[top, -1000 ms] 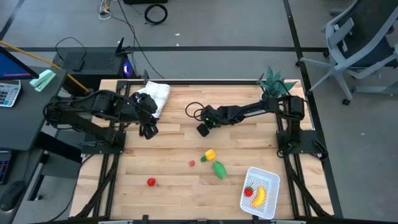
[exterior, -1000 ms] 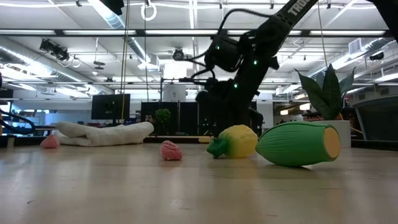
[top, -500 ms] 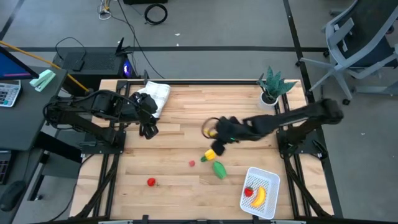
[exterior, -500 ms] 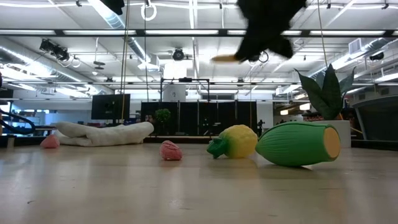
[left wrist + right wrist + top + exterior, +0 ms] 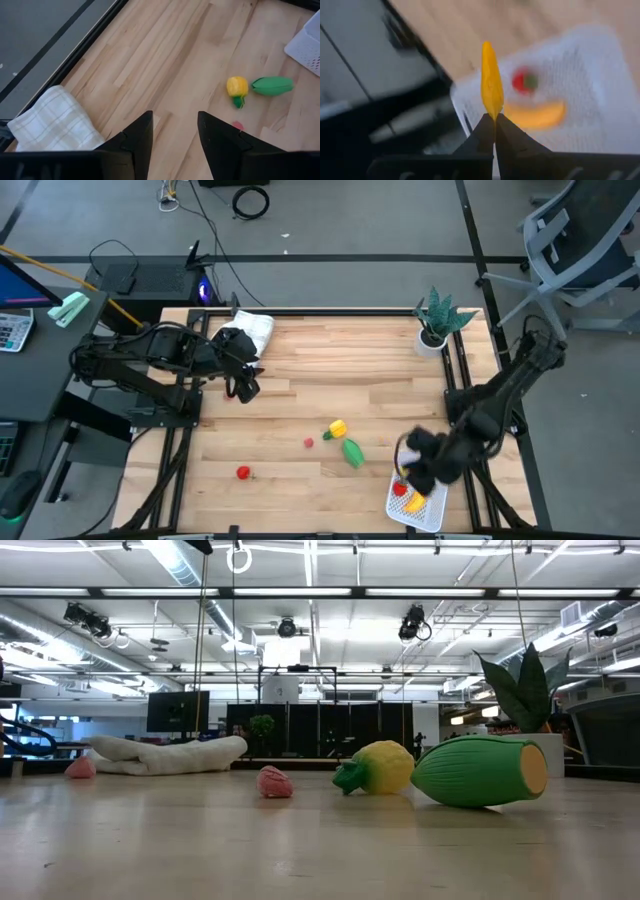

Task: Pick and placing Produce into tupperware
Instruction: Put the yellow corn into the white basket

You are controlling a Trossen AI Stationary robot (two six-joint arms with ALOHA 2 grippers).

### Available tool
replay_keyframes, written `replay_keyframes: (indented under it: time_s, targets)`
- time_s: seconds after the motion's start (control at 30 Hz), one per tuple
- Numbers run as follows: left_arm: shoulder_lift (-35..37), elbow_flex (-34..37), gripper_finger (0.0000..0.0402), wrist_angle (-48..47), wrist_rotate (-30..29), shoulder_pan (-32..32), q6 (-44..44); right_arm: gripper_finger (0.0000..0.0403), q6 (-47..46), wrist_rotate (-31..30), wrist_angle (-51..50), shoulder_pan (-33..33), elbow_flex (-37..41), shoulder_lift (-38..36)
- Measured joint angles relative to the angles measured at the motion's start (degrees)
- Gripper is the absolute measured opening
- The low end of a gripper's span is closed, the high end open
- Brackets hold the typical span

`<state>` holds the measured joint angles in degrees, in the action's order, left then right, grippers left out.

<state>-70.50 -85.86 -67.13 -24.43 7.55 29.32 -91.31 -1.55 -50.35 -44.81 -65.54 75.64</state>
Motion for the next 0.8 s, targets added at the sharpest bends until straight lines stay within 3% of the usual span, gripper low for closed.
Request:
replay_keyframes:
  time_s: [0.23, 0.57, 0.8]
  targets:
    - [0.00, 0.00, 0.0162, 0.03, 0.02, -0.32, 0.00, 0.0002, -0.20, 10.32, -0.05, -3.11, 0.00, 9.30]
    - [0.00, 0.00, 0.0162, 0.08, 0.00, -2.01, 0.04, 0.0017, 3.83, 11.42, -0.32, -2.94, 0.02, 19.30]
    - [0.00, 0.00, 0.0162, 0.08, 0.02, -1.99, 0.61, 0.0052, 4.12, 12.23, -0.35, -2.39, 0.04, 21.38]
